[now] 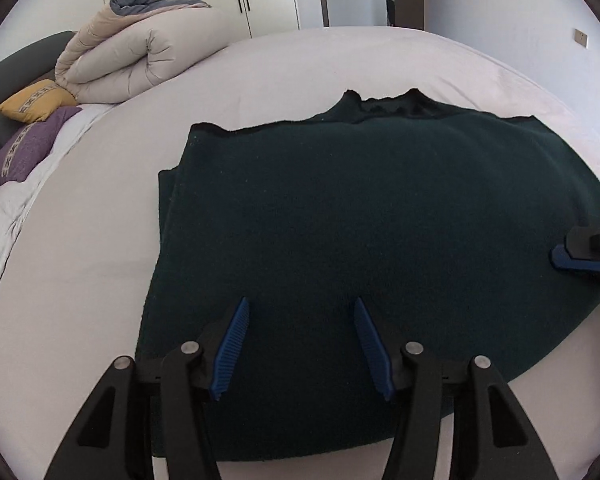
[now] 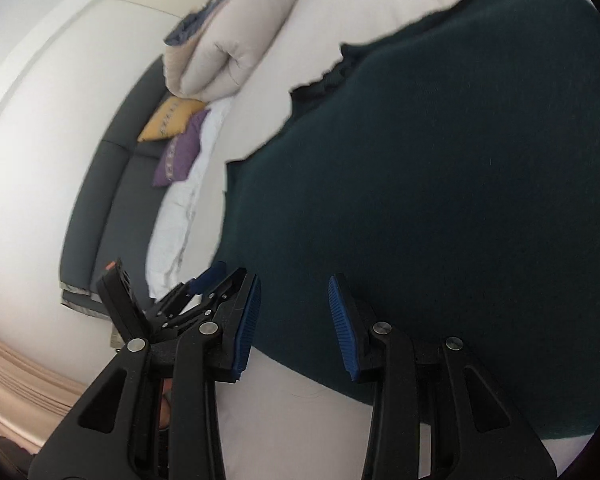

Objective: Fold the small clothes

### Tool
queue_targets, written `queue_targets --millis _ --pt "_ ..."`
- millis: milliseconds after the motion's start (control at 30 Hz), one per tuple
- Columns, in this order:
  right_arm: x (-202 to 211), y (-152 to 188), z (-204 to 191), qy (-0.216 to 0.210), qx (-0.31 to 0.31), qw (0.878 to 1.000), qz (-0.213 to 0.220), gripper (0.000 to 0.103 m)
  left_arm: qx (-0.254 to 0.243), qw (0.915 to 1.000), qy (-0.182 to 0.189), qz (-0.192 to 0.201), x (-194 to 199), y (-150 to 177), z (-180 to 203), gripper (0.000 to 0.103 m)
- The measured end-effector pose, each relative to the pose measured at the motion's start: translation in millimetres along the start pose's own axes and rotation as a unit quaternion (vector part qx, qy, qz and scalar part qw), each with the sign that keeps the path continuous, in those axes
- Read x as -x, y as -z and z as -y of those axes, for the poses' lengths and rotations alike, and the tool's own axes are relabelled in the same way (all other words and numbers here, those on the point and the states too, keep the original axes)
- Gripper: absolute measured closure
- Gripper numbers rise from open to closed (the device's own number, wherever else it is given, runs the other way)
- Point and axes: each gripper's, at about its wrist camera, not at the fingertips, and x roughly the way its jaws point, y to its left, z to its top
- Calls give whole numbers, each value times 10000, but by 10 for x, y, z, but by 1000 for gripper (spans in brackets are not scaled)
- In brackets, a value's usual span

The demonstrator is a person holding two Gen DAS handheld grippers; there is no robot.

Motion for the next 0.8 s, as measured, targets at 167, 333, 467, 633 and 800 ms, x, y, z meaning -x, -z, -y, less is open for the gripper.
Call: queue_targets --millis 167,333,467,633,800 --pt "295 46 336 63 -431 9974 576 70 166 9997 110 -109 9 82 -103 42" --pt "1060 64 723 476 -1229 9759 1740 70 144 9998 45 -102 43 101 -71 42" --pt "1257 101 589 180 -1347 9660 2201 62 145 9999 24 -64 47 115 -46 42" --pt "583 -8 29 -389 -731 9867 1400 62 183 9998 70 -67 47 121 -66 41" --pt "-498 -38 -461 -534 -407 9964 523 62 205 9997 105 -58 44 125 -82 40"
